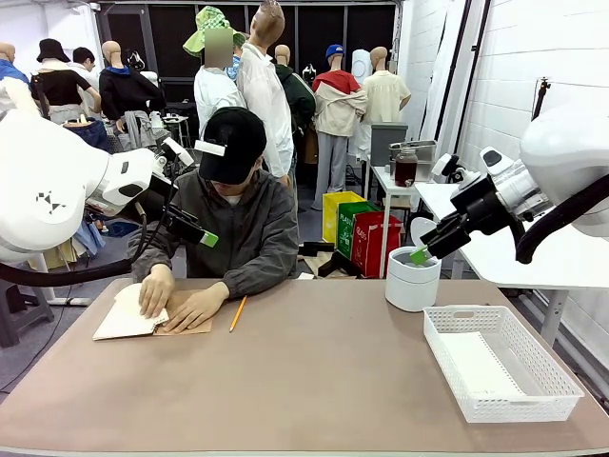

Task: Sort the paper based on its condition.
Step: If a person hands you a paper, place it in the Organizing basket , and if it's crumpled, put it in the Trash can.

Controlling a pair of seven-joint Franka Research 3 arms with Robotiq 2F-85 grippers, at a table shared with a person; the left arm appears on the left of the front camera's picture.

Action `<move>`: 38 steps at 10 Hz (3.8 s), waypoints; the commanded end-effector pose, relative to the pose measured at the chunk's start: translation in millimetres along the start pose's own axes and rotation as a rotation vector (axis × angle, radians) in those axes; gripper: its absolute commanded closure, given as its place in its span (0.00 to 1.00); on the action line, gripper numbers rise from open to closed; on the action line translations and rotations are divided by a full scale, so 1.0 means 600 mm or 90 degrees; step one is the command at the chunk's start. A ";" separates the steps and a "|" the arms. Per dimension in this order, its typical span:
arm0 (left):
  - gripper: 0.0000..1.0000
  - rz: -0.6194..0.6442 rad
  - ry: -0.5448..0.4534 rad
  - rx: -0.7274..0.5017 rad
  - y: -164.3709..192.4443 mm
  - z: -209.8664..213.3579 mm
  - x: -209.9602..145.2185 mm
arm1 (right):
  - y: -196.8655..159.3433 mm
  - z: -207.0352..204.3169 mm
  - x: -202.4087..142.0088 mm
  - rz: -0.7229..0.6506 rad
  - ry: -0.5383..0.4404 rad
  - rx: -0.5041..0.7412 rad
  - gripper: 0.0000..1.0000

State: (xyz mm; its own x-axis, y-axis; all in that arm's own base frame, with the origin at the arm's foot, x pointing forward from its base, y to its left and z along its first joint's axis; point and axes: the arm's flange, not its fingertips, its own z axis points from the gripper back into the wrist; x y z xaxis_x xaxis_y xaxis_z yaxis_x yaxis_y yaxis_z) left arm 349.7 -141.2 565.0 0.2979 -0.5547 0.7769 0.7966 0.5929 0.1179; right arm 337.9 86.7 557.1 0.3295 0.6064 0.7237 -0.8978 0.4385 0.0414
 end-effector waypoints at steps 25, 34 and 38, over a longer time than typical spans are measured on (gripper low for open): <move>0.00 0.007 0.001 -0.004 0.000 0.000 -0.002 | 0.000 -0.001 0.002 0.001 -0.006 0.009 0.00; 0.00 0.007 0.001 -0.004 0.000 0.000 -0.002 | 0.000 -0.001 0.002 0.001 -0.006 0.009 0.00; 0.00 0.007 0.001 -0.004 0.000 0.000 -0.002 | 0.000 -0.001 0.002 0.001 -0.006 0.009 0.00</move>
State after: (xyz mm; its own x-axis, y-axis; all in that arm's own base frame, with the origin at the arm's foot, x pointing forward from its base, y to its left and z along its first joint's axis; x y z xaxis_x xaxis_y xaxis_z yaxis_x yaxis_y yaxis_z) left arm 349.7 -141.2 565.0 0.2979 -0.5547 0.7769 0.7966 0.5929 0.1179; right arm 337.9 86.7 557.1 0.3295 0.6064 0.7237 -0.8978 0.4385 0.0414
